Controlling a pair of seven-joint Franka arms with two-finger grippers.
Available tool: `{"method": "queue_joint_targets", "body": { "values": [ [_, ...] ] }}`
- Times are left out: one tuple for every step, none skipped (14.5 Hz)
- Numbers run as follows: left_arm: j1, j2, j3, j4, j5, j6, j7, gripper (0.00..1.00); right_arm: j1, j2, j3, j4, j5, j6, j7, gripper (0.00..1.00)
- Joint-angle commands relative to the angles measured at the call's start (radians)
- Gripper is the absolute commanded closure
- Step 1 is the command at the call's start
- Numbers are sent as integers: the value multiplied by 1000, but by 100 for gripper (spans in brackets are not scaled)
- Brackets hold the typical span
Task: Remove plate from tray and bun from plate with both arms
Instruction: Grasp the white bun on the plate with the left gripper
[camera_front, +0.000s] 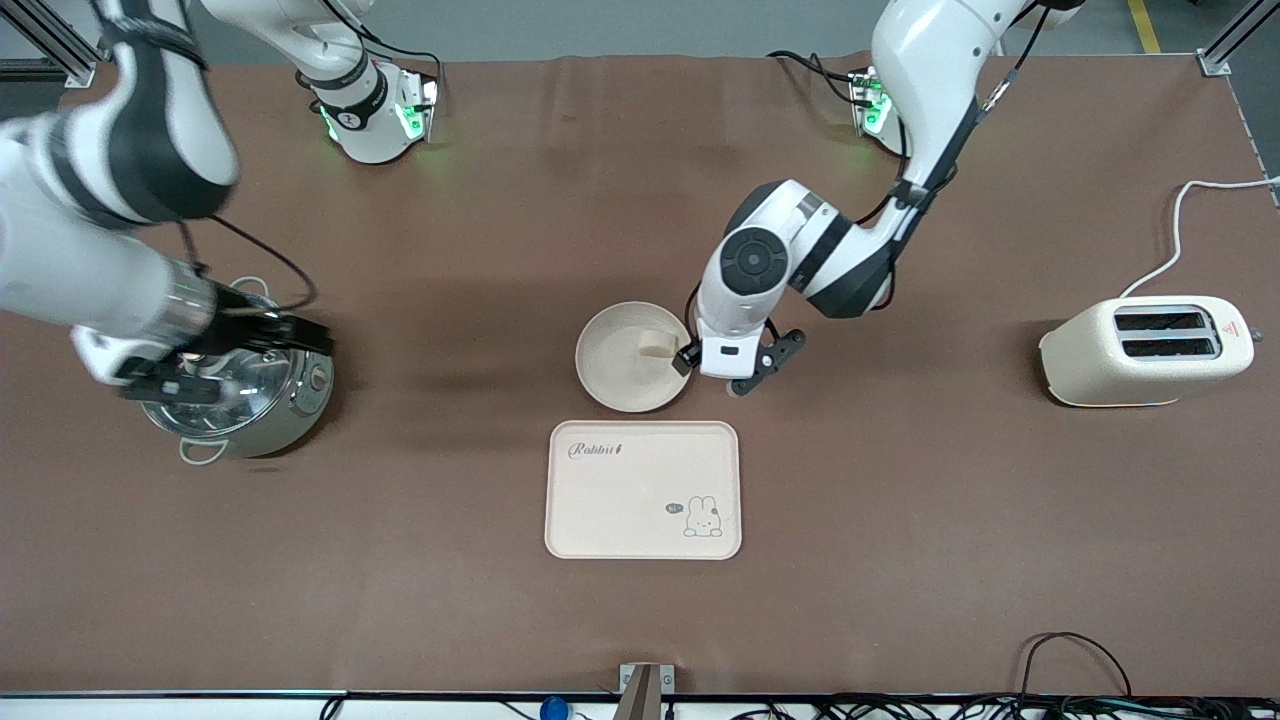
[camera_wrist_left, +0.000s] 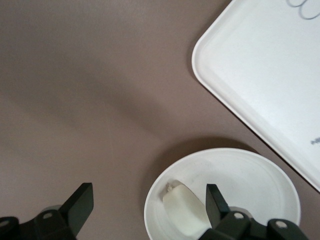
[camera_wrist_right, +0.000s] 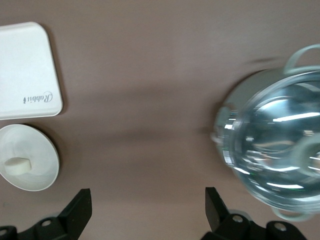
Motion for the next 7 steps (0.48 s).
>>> {"method": "queue_joint_targets", "body": {
  "values": [
    [-11,23,-1,11,32,38,-81,2,-77,-38,17,61,-33,-78,-50,0],
    [-29,32,-1,12,31,52,-107,2,-95,-62,15,61,-44,-81,-60,0],
    [-44,49,-1,15,29,72,-133,2,-103,-90,15,59,-91,-84,-59,0],
    [-61,69,-1,15,29,107,-162,4,-106,-133,17,49,-146,-90,-54,0],
    [-74,84,-1,15,31,135,-196,5,-108,-163,15,44,-173,-103,-53,0],
    [-86,96,-1,17,32,153,-230,5,-109,-191,15,45,-190,-104,-56,0],
    [-97,104,1,18,34,163,-256,6,-109,-210,15,53,-214,-106,-60,0]
  ]
}}
